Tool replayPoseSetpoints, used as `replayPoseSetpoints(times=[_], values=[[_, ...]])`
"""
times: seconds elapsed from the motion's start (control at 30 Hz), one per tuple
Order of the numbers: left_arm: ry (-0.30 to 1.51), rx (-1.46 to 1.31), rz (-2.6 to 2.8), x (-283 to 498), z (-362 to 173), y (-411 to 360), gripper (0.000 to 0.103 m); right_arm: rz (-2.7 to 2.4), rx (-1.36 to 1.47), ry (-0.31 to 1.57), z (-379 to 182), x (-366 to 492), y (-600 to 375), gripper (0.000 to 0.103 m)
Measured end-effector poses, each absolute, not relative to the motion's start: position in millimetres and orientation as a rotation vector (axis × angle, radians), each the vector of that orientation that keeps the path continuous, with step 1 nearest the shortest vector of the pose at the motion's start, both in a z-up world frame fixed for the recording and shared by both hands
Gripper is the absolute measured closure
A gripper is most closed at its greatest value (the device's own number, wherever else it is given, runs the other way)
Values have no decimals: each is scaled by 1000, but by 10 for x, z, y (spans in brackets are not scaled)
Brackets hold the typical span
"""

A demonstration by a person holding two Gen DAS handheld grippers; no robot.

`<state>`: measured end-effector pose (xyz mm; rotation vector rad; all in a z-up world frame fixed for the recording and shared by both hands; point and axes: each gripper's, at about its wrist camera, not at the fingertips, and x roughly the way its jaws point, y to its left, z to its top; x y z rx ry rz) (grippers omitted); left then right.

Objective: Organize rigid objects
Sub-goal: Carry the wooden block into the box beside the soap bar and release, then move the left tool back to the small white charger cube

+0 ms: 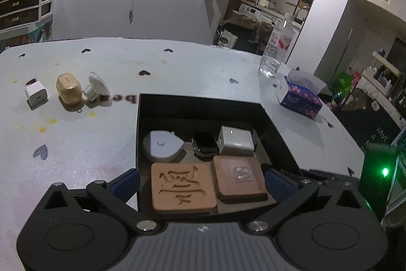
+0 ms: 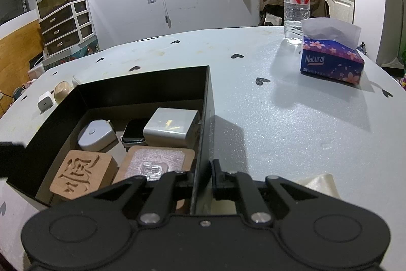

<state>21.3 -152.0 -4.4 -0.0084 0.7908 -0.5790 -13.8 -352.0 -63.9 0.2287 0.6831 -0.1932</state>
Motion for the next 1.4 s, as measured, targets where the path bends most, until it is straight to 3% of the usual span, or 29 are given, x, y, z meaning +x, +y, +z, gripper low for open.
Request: replayPoseSetpoints(times=[0.6,1.3,1.4], values=[[732,-66,-357,400,-27,-774,0,-194,230,682,-645,-137,-3516,94],[591,162,-255,1864,-519,160,0,-202,204,690,-653,-95,-3514,94],[563,213,-259,2083,-598,200,5,-206,196,692,-659,-80,-3513,94]])
